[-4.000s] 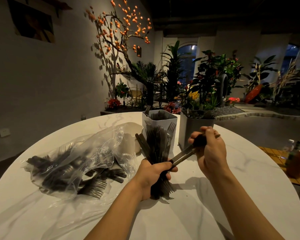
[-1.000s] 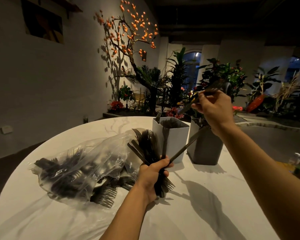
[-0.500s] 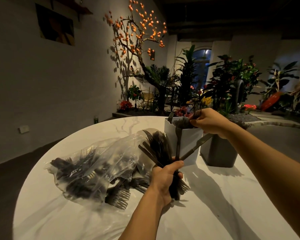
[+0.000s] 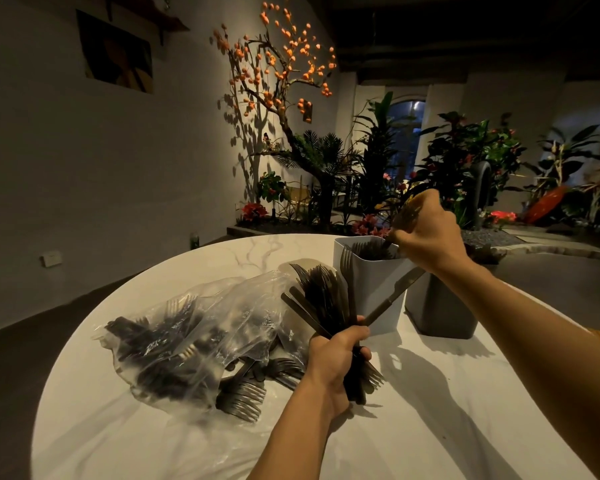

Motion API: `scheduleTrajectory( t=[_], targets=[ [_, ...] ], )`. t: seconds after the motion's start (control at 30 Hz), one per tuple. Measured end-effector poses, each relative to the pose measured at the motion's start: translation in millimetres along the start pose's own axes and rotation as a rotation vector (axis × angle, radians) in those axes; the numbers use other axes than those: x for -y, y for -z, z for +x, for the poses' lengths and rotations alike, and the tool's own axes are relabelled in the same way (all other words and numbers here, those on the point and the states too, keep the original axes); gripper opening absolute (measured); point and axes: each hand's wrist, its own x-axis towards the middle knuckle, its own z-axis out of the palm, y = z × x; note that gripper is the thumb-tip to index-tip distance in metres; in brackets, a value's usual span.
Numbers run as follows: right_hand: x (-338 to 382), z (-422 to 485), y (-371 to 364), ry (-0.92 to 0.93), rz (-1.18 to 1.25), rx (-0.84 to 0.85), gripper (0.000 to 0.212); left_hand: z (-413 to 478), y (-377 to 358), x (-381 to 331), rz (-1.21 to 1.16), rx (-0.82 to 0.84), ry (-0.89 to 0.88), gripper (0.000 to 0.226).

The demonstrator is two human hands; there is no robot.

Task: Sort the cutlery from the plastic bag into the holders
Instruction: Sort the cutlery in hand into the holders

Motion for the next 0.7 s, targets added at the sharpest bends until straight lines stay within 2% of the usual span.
scheduleTrajectory(
  t=[0.1, 0.2, 0.23, 0.37, 0.43, 0.5, 0.6, 0.7],
  targets=[
    [3.2, -3.1, -3.5, 0.091, -0.079, -0.109, 0.057, -0.3, -0.5, 0.0, 0.007, -0.005, 0.002, 0.017],
    [5.2, -2.1, -7.5, 0.127, -0.214, 0.001, 0.023, 0.5, 0.0, 0.1, -0.002, -0.009, 0.001, 0.019],
    [5.3, -1.3, -7.4, 0.121, -0.256, 0.064, 0.022, 0.4, -0.1, 0.0, -0.005, -0.012, 0.001, 0.019],
    [7.4, -3.9, -2.6, 0.022, -0.338, 0.419, 0.051, 0.3, -0.7, -1.1, -0.018, -0.015, 0.002, 0.014],
    [7.8, -4.7, 0.5, -0.039, -0.351, 0.528, 0.056, 0.6, -0.4, -2.0, -0.018, -0.012, -0.003, 0.011],
    [-1.0, -3.2, 1.8, -0.006, -0.203, 0.489, 0.047, 0.6, -0.2, -2.2, -0.019, -0.005, -0.005, 0.010],
    [-1.9, -7.5, 4.2, 0.028, 0.122, 0.331, 0.058, -0.3, -0.2, -1.6, -0.010, -0.004, -0.009, 0.013],
    [0.6, -10.0, 3.3, 0.016, 0.121, 0.115, 0.049, -0.8, 0.1, -2.2, 0.001, -0.001, -0.014, 0.014]
  ],
)
